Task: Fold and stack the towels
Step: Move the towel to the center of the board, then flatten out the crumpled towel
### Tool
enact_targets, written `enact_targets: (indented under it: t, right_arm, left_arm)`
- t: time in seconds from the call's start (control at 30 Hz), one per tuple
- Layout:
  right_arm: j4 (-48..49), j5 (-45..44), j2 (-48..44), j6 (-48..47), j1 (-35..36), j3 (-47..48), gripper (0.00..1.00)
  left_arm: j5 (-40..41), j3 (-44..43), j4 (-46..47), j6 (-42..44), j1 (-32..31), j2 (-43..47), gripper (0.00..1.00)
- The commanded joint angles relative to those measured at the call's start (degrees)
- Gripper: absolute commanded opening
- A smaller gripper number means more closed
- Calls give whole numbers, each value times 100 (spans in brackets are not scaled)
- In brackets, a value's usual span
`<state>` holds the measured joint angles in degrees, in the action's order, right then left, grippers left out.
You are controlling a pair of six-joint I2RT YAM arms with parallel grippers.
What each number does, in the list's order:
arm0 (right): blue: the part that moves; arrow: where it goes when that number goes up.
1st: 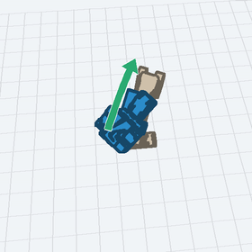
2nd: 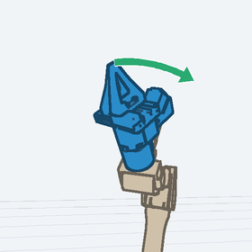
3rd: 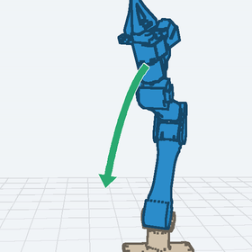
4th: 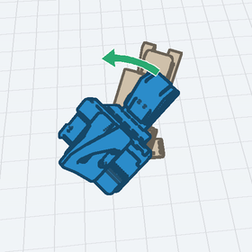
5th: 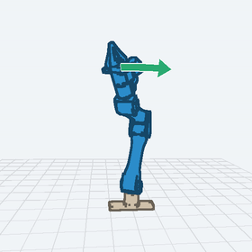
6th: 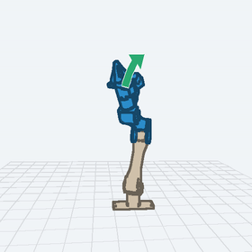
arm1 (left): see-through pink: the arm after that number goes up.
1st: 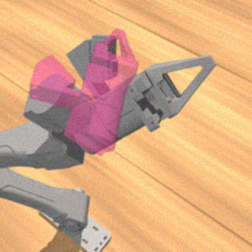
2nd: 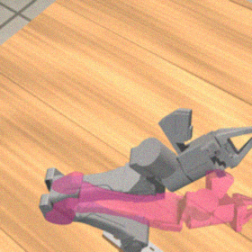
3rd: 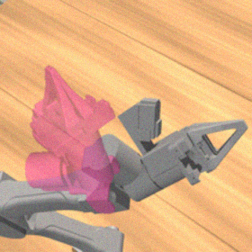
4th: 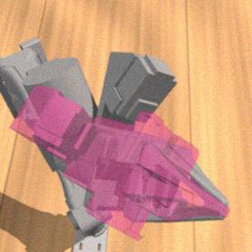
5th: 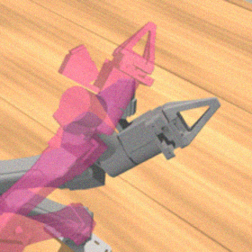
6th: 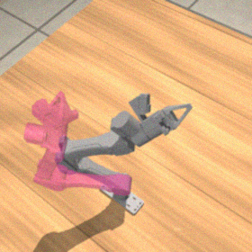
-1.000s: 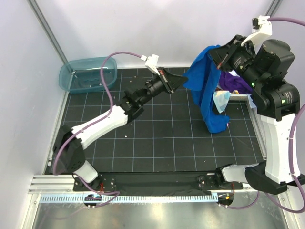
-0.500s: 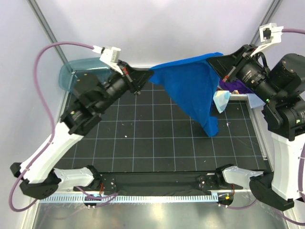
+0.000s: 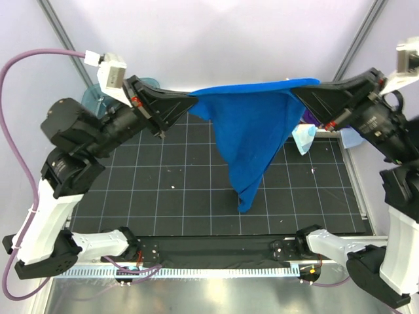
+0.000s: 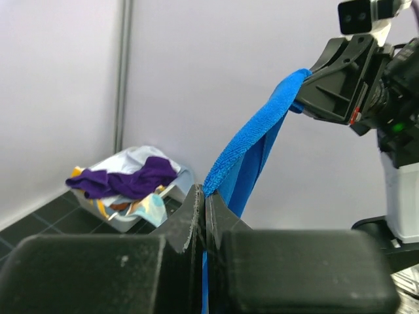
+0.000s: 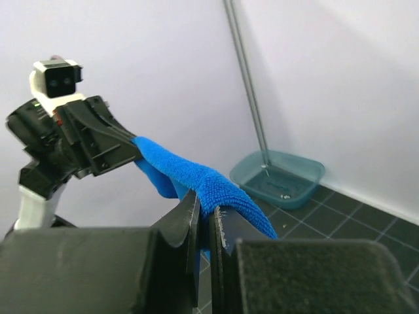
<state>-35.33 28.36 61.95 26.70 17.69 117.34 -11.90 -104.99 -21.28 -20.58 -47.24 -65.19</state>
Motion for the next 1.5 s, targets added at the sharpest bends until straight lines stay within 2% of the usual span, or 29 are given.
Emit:
enact_targets:
  t: [0.0,0.1,0.3,0.47,0.6,0.7,0.73,0.8,0.9,0.93,1.1,1.27,1.47]
  right_arm:
    - [853,47,-245,222,-20,262,1]
    - [844,82,-210,309,-20,404,1]
    - [844,-67,-342,485,-29,202,1]
    - [1116,-242,-526,547,-29,-535,1]
    - [1309,-620,-483,276,-29,-1440,1]
    - [1432,-902,-11,56,-29,-1933,1]
    - [1598,-937,149,-50,-29,-2056,1]
    - [1827,-1103,579,-130,-29,-2346,1]
    - [2214,-1192,1668,-226,-125,-2286,1]
    - [2337,-1175,2306,-218,-161,-2181,1]
    - [2049,-1035,3603,-367,-222,-855,1]
    - [1732,-807,3526,-534,-222,-431,1]
    - [1705,-490,2402,-438,-179,-791,1]
  left_arm:
    - [-190,-566,97,1,22,129,0]
    - [-68,-759,194,-69,22,164,0]
    - [249,-620,511,-157,31,542,0]
    - [1496,-312,397,36,31,622,0]
    - [2191,-136,133,439,22,140,0]
    - [2596,-118,45,660,171,-448,0]
    - [2579,-136,27,617,293,-642,0]
    - [2176,-153,45,424,960,-1003,0]
    - [1474,-153,263,-208,1917,-1907,0]
    - [1332,-188,334,-271,2095,-2371,0]
    - [655,-1039,282,-465,2685,-3482,0]
    - [400,-910,256,-306,2703,-3194,0]
    - [-56,-163,300,-385,2694,-1754,0]
